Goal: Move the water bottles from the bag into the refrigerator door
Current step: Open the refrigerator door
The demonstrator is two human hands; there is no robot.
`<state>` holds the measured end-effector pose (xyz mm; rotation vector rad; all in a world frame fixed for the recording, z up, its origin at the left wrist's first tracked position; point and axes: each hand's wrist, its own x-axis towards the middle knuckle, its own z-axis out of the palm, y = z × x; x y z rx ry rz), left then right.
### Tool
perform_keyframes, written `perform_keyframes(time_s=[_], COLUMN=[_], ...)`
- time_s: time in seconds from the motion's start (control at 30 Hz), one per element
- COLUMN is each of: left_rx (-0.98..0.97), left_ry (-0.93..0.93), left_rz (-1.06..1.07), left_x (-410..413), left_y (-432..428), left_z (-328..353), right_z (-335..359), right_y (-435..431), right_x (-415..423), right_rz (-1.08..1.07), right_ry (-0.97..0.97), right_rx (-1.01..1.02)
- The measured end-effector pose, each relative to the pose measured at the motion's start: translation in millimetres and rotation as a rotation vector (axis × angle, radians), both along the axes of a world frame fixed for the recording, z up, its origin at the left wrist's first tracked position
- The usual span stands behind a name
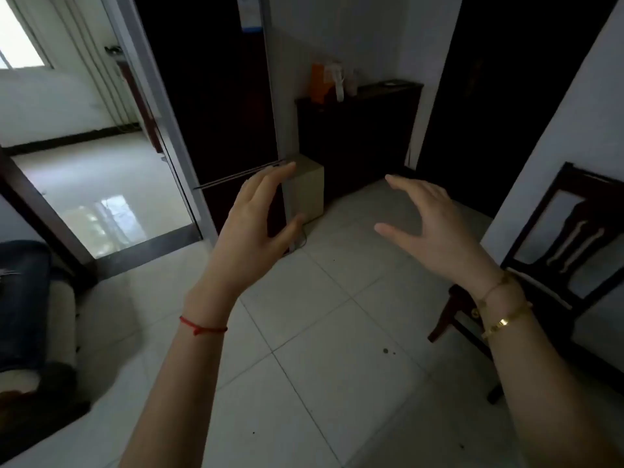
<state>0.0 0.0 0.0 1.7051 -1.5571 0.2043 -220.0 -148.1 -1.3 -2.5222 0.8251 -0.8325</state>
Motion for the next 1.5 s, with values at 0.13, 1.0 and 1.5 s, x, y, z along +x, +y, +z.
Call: perform_keyframes(time_s=[0.13,1.0,1.5], left_rx=[0.076,0.115,0.132], left_ry=[0.09,0.119,0.136], left_rz=[-0.009,0.388,0.651], left_x=[17.0,162.1,254.6], left_y=[-29.2,-250.8,-266.7], left_z=[-15.8,-49.9,-72.5], right_z=[-10.5,-40.7,-70.3], right_y=[-27.4,-307.1,-346.8], right_x=[13.4,223.7,380.6], right_rz=[-0.042,0.284,0.571], right_ry=[0.006,0.053,0.077], right_rx=[0.034,0.08,0.147])
